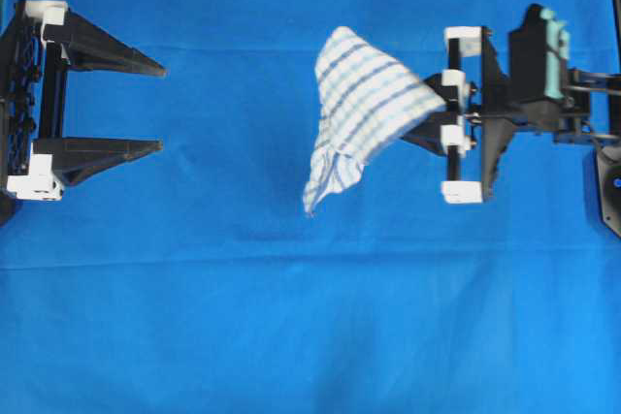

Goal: Hand over the towel.
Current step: 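Lower the towel with the right gripper onto the table center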

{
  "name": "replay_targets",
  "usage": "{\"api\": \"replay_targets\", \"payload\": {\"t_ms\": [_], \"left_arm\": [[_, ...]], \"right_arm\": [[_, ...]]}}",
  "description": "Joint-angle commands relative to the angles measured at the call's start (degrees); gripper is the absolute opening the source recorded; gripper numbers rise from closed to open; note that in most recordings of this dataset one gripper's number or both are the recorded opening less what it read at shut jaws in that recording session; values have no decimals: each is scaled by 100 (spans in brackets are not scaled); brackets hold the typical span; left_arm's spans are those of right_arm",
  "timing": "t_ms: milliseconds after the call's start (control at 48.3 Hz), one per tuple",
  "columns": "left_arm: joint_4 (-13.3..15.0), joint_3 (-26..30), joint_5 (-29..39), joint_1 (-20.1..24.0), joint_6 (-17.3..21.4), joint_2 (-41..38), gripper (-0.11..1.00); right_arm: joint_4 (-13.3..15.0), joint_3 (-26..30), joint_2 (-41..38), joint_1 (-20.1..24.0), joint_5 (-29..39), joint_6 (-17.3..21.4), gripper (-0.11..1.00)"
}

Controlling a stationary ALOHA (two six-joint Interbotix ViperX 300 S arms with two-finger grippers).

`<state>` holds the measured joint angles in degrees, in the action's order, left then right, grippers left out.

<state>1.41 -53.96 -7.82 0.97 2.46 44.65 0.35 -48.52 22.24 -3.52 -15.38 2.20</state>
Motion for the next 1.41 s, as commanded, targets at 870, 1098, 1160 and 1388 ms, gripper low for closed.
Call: {"api": "replay_targets", "payload": {"t_ms": [870,1098,1160,1388], "left_arm": [[18,-26,-79,9,-9,0,91],[9,-62,-79,9,-9,0,91],[18,-70,-79,9,-9,0,91],[18,-88,-88,9,-9,0,91]], "right_arm": [[9,1274,-3199,-299,984,-18,2],[-9,1283,-3208,-299,1090,0,2],[-9,1292,-3199,-299,1090,9,2],[-26,1292,-3199,-308,1134,149,12]]}}
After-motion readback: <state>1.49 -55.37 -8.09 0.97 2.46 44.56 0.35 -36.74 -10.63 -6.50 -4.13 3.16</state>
